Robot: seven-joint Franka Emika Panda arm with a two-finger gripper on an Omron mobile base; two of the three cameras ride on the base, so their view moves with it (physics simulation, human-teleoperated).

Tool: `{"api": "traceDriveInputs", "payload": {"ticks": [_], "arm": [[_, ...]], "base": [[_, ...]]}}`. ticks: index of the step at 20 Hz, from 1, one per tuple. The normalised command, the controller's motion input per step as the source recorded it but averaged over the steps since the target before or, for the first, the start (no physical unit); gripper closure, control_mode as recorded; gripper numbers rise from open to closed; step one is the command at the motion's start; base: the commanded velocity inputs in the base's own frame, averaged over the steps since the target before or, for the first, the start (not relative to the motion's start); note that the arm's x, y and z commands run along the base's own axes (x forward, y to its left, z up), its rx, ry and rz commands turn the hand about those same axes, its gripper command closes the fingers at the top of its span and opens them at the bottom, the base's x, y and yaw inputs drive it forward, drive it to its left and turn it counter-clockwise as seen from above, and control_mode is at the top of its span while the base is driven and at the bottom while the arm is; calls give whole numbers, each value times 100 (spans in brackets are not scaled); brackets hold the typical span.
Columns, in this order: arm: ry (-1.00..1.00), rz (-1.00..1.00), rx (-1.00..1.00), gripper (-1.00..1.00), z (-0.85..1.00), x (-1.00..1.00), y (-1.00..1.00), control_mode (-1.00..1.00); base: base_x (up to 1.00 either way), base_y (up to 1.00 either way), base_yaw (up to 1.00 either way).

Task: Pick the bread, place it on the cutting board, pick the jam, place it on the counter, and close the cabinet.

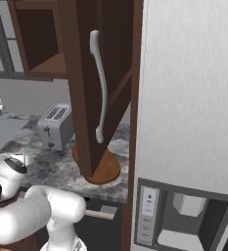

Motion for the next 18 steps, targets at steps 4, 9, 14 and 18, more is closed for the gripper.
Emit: {"api": "traceDriveInputs", "payload": {"ticks": [4,9,14,18], "arm": [[0,0,0,100,-16,7,0,-100],[0,0,0,100,-14,12,0,-100],[0,0,0,100,-13,13,0,-100],[0,0,0,100,-18,9,0,-100]], "base": [[0,0,0],[0,0,0],[0,0,0],[0,0,0]]}}
